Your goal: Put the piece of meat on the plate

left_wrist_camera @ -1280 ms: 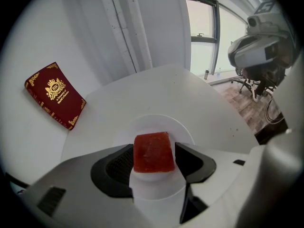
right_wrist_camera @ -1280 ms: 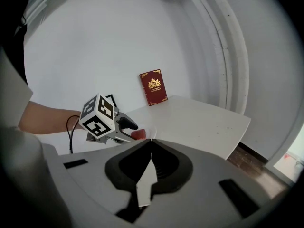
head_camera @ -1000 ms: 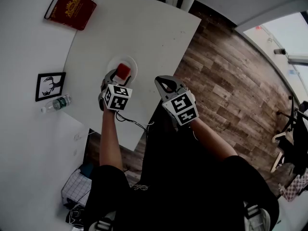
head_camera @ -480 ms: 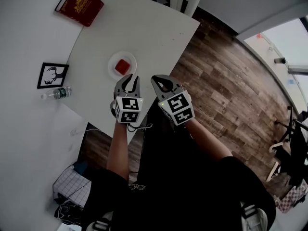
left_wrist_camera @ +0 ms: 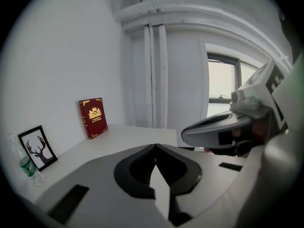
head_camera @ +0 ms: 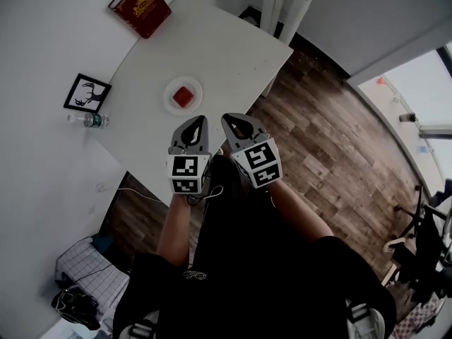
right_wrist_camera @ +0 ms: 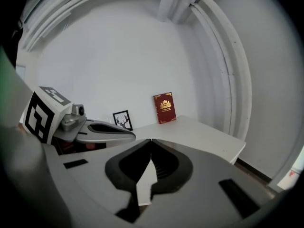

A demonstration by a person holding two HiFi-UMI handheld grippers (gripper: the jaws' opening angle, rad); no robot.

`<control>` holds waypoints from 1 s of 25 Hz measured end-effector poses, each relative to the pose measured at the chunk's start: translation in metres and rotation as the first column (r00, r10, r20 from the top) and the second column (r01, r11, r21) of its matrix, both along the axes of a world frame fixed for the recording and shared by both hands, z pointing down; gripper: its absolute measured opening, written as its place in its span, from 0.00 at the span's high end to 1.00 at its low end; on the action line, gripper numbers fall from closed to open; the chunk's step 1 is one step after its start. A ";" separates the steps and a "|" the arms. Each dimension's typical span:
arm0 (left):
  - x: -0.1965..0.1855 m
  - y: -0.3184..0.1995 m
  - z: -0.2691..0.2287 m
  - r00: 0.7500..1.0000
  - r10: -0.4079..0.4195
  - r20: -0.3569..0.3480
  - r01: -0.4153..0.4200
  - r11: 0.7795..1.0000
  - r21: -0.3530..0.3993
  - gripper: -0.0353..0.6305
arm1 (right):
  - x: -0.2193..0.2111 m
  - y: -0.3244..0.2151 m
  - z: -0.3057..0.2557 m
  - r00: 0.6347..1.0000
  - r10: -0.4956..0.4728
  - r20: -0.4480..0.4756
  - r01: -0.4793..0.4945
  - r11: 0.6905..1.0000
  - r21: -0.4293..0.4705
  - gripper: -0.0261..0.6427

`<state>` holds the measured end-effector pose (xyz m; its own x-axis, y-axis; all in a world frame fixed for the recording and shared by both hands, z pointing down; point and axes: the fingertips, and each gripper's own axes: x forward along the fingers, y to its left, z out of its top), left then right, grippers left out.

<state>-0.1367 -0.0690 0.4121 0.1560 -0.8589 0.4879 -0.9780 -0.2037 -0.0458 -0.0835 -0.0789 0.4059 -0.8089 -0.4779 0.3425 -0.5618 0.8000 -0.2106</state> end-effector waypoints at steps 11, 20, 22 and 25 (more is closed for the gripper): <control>0.067 0.047 -0.085 0.979 -0.092 -0.182 0.130 0.970 0.205 0.94 | 0.063 0.026 -0.073 0.994 0.033 0.102 -0.051 0.983 0.178 0.93; 0.115 0.054 -0.117 0.974 -0.018 -0.226 0.087 0.950 0.301 0.94 | 0.118 0.033 -0.114 0.985 0.123 0.122 -0.153 0.947 0.284 0.93; 0.123 0.054 -0.116 0.970 -0.003 -0.244 0.078 0.951 0.300 0.94 | 0.121 0.033 -0.118 0.984 0.125 0.123 -0.157 0.941 0.301 0.93; 0.132 0.052 -0.119 0.979 0.001 -0.205 0.065 0.946 0.318 0.94 | 0.125 0.034 -0.119 0.985 0.121 0.125 -0.155 0.938 0.309 0.93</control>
